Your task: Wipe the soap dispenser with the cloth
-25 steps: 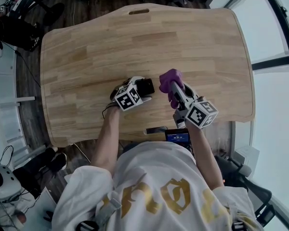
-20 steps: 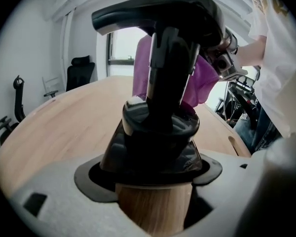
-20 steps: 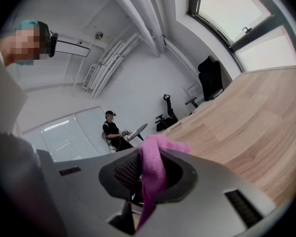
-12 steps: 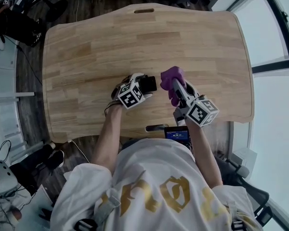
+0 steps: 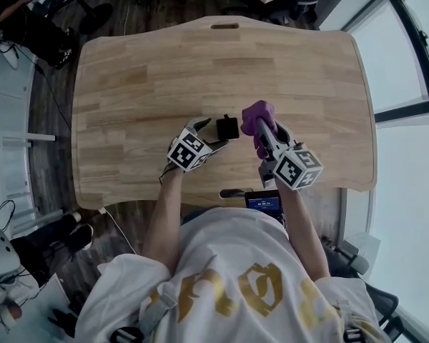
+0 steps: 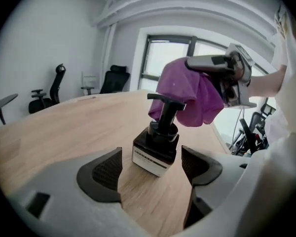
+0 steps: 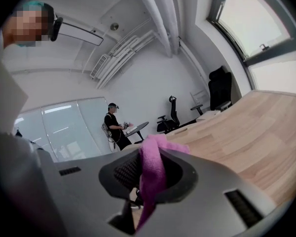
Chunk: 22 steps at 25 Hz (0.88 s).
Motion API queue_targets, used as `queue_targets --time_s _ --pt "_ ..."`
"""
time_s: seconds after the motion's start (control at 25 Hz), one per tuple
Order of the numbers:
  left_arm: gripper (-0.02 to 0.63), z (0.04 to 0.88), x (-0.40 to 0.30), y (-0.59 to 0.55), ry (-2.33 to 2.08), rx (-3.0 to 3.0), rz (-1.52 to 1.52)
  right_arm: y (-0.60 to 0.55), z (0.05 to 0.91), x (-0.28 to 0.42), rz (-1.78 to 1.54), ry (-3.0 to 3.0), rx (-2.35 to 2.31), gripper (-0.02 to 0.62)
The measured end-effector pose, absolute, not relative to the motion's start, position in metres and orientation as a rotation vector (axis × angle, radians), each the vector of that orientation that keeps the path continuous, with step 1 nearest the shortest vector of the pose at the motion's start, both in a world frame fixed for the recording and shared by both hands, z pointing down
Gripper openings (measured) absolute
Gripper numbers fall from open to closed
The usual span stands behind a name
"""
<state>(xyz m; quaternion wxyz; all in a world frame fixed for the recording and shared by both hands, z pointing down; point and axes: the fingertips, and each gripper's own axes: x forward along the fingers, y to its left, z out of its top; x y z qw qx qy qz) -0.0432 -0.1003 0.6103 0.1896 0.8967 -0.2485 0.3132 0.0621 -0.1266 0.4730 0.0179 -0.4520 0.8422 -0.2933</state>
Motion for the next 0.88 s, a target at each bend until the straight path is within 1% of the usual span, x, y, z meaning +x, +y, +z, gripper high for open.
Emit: queue_targets --time_s 0.24,0.32,0.36,0.4,0.44,0.48,0.56,0.68,0.88 --pt "0.371 0.570 -0.062 -0.096 -0.835 2.492 0.701 -0.126 0.462 0.053 -0.746 2.755 -1.461 0.054" --pt "0.353 0.552 -0.070 -0.100 -0.924 2.457 0.608 -0.124 0.458 0.055 -0.706 2.753 -1.500 0.054" --pt "0.286 0.541 -0.075 -0.104 -0.992 2.439 0.566 -0.122 0.456 0.056 -0.696 2.743 -1.518 0.054" --pt "0.151 0.531 -0.081 -0.108 -1.072 2.430 0.537 -0.121 0.455 0.057 -0.688 2.733 -1.537 0.054" --pt "0.073 0.520 -0.086 -0.111 -1.150 2.427 0.520 -0.119 0.453 0.058 -0.681 2.721 -1.557 0.054" --pt "0.036 0.511 -0.091 -0.114 -1.216 2.424 0.511 -0.117 0.452 0.059 -0.674 2.709 -1.579 0.054" --pt "0.014 0.493 -0.097 -0.115 -1.309 2.404 0.470 -0.112 0.448 0.060 -0.657 2.684 -1.610 0.054" --pt "0.011 0.467 -0.100 -0.112 -1.386 2.382 0.354 -0.100 0.439 0.058 -0.612 2.667 -1.605 0.054" --pt "0.009 0.442 -0.103 -0.101 -1.486 2.393 0.278 -0.083 0.430 0.053 -0.496 2.740 -1.638 0.054"
